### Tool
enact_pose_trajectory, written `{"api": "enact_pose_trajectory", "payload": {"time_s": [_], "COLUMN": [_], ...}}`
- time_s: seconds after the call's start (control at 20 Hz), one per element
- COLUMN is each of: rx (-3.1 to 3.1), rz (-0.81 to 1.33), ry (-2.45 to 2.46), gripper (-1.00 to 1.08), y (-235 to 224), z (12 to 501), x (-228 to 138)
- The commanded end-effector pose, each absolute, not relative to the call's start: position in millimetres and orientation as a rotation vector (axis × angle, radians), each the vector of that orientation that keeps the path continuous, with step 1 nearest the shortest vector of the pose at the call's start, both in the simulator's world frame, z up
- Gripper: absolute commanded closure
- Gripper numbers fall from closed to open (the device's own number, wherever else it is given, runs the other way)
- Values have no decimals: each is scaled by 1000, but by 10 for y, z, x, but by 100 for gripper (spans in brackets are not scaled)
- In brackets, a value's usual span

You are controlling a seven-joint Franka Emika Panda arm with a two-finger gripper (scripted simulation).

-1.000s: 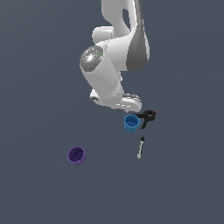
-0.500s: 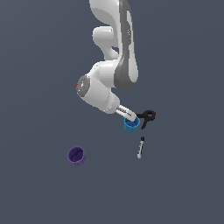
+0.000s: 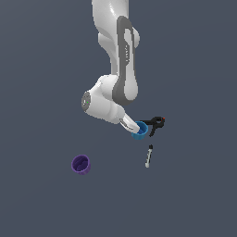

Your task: Pick up a designated object from a clutter of objects.

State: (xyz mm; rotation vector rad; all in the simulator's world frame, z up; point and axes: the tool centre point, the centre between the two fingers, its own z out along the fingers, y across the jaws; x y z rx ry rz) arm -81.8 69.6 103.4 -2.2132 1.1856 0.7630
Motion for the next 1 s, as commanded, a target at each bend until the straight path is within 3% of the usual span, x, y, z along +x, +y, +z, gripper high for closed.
{"api": "enact_pose_trajectory", "payload": {"time_s": [0.0, 0.95], "rx": [-2174, -2140], "rz": [784, 802], "ry": [1221, 1254], "gripper": [-20, -20], "y": [714, 932], "z": [983, 735], "x": [-843, -948]}}
